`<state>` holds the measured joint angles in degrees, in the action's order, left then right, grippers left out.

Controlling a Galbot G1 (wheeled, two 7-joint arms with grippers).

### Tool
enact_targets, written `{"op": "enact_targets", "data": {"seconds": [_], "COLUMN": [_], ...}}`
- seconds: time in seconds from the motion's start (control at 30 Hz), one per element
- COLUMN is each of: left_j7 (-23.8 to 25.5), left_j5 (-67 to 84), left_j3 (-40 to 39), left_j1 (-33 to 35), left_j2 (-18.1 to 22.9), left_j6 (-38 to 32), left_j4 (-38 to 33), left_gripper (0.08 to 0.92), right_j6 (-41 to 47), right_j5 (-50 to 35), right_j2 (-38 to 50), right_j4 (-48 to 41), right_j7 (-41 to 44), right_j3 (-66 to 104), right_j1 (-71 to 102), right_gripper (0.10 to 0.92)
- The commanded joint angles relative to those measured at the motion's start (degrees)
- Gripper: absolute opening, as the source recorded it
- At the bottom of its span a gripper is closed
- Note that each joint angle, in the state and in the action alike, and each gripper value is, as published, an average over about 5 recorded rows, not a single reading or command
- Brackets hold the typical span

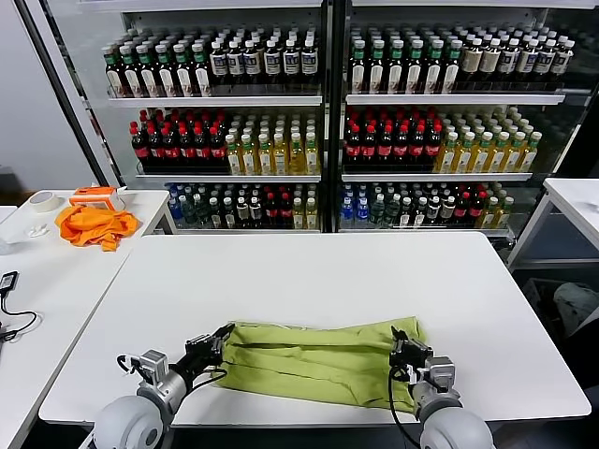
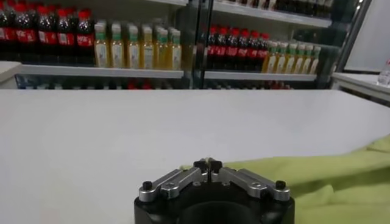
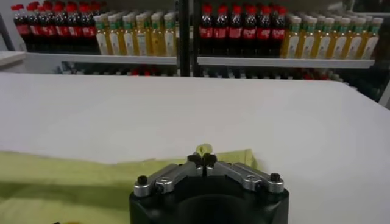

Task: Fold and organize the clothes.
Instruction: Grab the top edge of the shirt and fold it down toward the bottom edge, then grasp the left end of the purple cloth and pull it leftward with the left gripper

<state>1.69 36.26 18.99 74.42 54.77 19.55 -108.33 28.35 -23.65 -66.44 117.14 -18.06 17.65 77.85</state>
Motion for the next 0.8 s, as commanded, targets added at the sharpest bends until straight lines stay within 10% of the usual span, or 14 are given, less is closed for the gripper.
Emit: {"op": "enact_targets", "data": {"seconds": [0.03, 0.3, 0.8], "left_j7": [-0.67, -3.55, -25.65], "left_j5": [-3.34, -4.64, 3.17], "left_j3": [0.26, 0.52, -5.47], "left_j1": [0.96, 0.87, 2.61], "left_j2": [-0.05, 0.83, 8.01], "left_j6": [3.56, 3.21, 3.30], "left_j4": [-0.85, -2.82, -5.39], "left_gripper": [0.084, 0.251, 0.684], "right_j6": [0.29, 0.00, -2.42], "right_j5": [2.23, 2.38, 4.06], "right_j2": [0.32, 1.01, 0.48], "right_j4": [0.95, 5.42, 7.33], "right_j7": [0.07, -0.11, -0.76], "right_j3": [-0.72, 2.09, 4.72], "right_j1": [2.23, 5.34, 9.94], "right_gripper": [0.112, 0.303, 0.736]}}
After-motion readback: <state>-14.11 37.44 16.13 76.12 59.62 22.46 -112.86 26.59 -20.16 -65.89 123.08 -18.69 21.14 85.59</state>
